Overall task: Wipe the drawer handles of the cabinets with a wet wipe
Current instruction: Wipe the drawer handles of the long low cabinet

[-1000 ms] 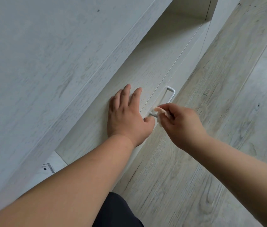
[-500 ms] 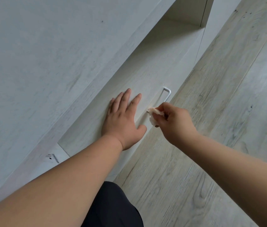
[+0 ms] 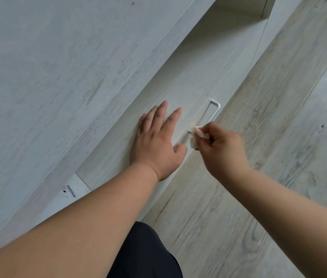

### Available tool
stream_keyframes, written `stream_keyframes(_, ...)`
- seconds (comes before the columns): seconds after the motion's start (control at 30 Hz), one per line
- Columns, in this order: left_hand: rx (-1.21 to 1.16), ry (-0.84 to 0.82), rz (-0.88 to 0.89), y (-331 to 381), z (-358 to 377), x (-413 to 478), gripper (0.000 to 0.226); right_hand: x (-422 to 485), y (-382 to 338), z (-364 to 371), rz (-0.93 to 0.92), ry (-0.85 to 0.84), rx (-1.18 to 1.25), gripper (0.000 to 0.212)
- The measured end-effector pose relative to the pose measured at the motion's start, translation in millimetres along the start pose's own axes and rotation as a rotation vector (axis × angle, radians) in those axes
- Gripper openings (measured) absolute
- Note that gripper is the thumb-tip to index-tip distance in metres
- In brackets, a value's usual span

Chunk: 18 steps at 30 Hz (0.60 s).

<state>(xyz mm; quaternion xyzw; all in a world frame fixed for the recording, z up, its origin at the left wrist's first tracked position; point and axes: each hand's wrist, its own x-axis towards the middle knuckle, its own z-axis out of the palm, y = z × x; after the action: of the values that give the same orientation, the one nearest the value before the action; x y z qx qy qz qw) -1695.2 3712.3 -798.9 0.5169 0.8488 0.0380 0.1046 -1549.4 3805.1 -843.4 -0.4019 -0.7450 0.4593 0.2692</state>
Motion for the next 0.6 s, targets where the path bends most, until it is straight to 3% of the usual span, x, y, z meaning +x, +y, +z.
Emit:
stream_keyframes(0.13,-0.006,0.033,0.002,-1.8,2.0,0.0,0.076,-0.4,-7.0,13.1,-0.003,-0.041,-0.031,0.015)
stream_keyframes(0.47,0.016,0.007,-0.015,0.9,-0.1,-1.1,0.082,2.6,-17.9,9.8,0.155,-0.055,-0.007,0.023)
stream_keyframes(0.6,0.021,0.0,-0.012,1.6,-0.3,0.5,0.085,13.0,-20.5,-2.9,0.297,-0.016,0.185,0.023)
